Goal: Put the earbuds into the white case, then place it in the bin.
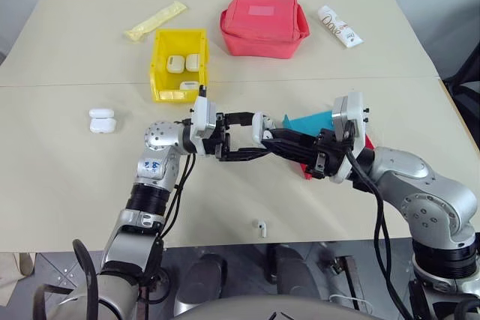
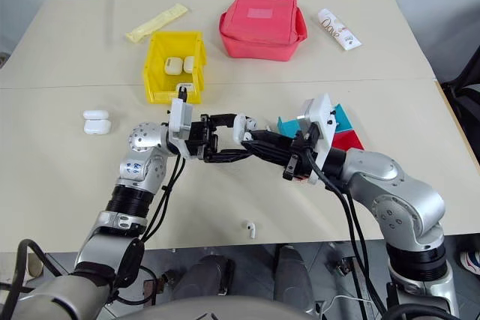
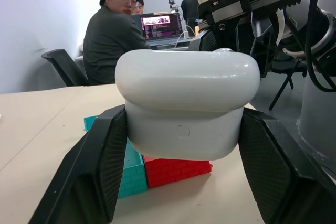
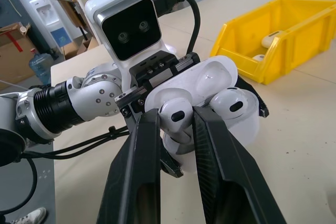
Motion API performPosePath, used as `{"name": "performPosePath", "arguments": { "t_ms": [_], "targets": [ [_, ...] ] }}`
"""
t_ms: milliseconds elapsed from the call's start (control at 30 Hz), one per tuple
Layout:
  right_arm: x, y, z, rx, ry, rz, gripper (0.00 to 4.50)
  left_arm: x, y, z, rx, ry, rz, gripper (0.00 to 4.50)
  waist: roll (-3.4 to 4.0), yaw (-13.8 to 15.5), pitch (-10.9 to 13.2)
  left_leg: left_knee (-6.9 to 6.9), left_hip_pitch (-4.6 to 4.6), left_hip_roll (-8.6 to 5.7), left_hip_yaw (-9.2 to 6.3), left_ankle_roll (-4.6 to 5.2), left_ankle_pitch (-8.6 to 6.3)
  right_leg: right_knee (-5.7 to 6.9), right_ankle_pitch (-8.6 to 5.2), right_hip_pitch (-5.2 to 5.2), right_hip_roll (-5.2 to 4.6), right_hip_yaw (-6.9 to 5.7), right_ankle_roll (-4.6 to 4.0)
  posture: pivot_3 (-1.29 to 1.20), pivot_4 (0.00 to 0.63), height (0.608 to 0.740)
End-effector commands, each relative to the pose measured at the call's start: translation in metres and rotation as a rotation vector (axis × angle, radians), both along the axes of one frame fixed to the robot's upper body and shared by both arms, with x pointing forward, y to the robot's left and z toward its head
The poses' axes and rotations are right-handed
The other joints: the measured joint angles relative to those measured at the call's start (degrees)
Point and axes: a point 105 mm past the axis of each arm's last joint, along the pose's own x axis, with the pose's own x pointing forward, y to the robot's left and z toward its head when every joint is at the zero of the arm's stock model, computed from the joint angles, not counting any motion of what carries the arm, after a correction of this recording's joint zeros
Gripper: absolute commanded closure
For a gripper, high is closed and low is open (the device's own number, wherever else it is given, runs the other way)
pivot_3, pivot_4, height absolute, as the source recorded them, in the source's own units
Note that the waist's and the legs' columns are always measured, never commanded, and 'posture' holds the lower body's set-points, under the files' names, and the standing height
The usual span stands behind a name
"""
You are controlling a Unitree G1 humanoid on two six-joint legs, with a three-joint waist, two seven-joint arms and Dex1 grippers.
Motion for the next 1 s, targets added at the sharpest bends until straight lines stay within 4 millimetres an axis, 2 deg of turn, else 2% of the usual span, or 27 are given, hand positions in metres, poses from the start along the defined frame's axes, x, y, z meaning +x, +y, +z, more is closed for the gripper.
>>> {"name": "performPosePath", "arguments": {
  "t_ms": [33,367,433,500,833,1000],
  "targets": [
    [-0.001,-0.003,-0.005,-0.036,0.031,-0.009,3.99,-0.001,0.002,0.028,-0.059,-0.11,-0.004,1.71,0.0,0.0,0.0,0.0,0.0,0.0,0.0,0.0,0.0,0.0,0.0,0.0,0.0,0.0,0.0,0.0,0.15,0.74],
    [-0.003,0.0,0.002,-0.024,0.021,0.008,3.99,-0.001,0.001,0.026,-0.055,-0.106,-0.005,1.71,0.0,0.0,0.0,0.0,0.0,0.0,0.0,0.0,0.0,-0.01,0.0,0.0,-0.01,0.0,0.0,0.0,0.15,0.74],
    [-0.003,0.001,0.003,-0.02,0.019,0.014,3.26,-0.001,0.001,0.025,-0.054,-0.106,-0.005,1.71,0.0,0.0,0.0,0.0,0.0,0.0,0.0,0.0,0.0,-0.01,0.0,0.0,-0.01,0.0,0.0,0.0,0.15,0.74],
    [-0.001,0.0,0.005,-0.017,0.01,0.002,2.79,-0.001,0.001,0.025,-0.054,-0.106,-0.003,1.71,0.0,0.0,0.0,-0.01,0.0,0.01,0.0,0.0,0.0,-0.01,0.0,0.0,0.0,0.0,0.0,0.0,0.15,0.74],
    [-0.001,0.001,0.009,-0.018,-0.003,0.006,2.79,0.0,0.003,0.023,-0.04,-0.1,0.001,1.71,0.0,0.0,0.0,-0.01,0.0,0.01,0.0,0.0,0.0,-0.01,0.0,0.0,0.0,0.0,0.0,0.0,0.15,0.74],
    [-0.002,0.004,0.016,-0.023,-0.026,0.019,2.79,-0.003,0.003,0.015,0.007,-0.092,-0.019,1.71,0.0,0.0,0.0,-0.01,0.0,0.01,0.0,0.0,0.0,-0.02,0.0,0.0,-0.01,0.0,0.0,0.0,0.15,0.74]
  ]
}}
